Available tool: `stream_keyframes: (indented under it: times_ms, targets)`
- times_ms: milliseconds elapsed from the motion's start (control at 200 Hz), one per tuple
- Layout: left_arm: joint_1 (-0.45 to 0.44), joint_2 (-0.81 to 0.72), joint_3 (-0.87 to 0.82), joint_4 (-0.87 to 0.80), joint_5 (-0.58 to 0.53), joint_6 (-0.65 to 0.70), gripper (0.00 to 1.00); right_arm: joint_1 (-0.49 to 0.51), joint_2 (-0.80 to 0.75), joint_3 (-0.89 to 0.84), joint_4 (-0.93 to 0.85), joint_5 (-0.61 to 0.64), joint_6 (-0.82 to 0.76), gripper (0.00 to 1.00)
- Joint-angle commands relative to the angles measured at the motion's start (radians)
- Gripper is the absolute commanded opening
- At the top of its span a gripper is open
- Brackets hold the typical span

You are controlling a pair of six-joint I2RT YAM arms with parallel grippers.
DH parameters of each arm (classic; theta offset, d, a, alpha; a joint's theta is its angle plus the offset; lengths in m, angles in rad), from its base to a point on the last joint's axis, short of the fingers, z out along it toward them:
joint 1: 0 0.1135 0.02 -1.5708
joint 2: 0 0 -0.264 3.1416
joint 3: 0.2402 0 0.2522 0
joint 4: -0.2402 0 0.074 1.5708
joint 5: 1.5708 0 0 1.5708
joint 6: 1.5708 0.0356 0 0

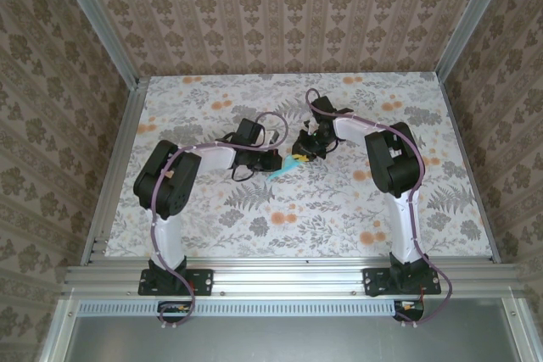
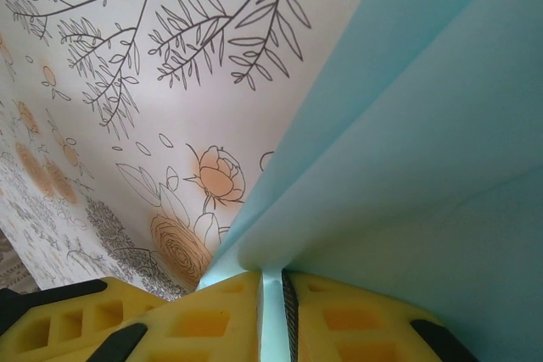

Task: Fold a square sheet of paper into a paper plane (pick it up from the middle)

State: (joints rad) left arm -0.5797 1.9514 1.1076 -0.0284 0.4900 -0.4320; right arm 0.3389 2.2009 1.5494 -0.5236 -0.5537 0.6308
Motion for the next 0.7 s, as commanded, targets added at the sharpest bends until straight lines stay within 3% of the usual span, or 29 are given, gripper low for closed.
stream_keyframes:
  times_ms: [0, 260, 395, 515, 695]
  targets:
    - [-0.015, 0.039, 0.035, -0.062, -0.016, 0.033, 0.05, -0.012, -0.001, -0.022, -0.019, 0.041, -0.002, 0.18]
    - [-0.06, 0.075, 0.099, -0.224, -0.167, 0.081, 0.01, -0.021, -0.074, -0.039, 0.092, -0.011, 0.019, 0.18]
    - [-0.072, 0.086, 0.11, -0.264, -0.217, 0.077, 0.0, -0.031, -0.162, -0.127, 0.239, -0.033, 0.072, 0.18]
    - [-0.085, 0.088, 0.113, -0.273, -0.235, 0.072, 0.0, -0.029, -0.212, -0.205, 0.35, -0.039, 0.121, 0.17]
    - [-0.094, 0.095, 0.109, -0.27, -0.244, 0.053, 0.0, -0.002, -0.168, -0.23, 0.404, -0.044, 0.173, 0.12]
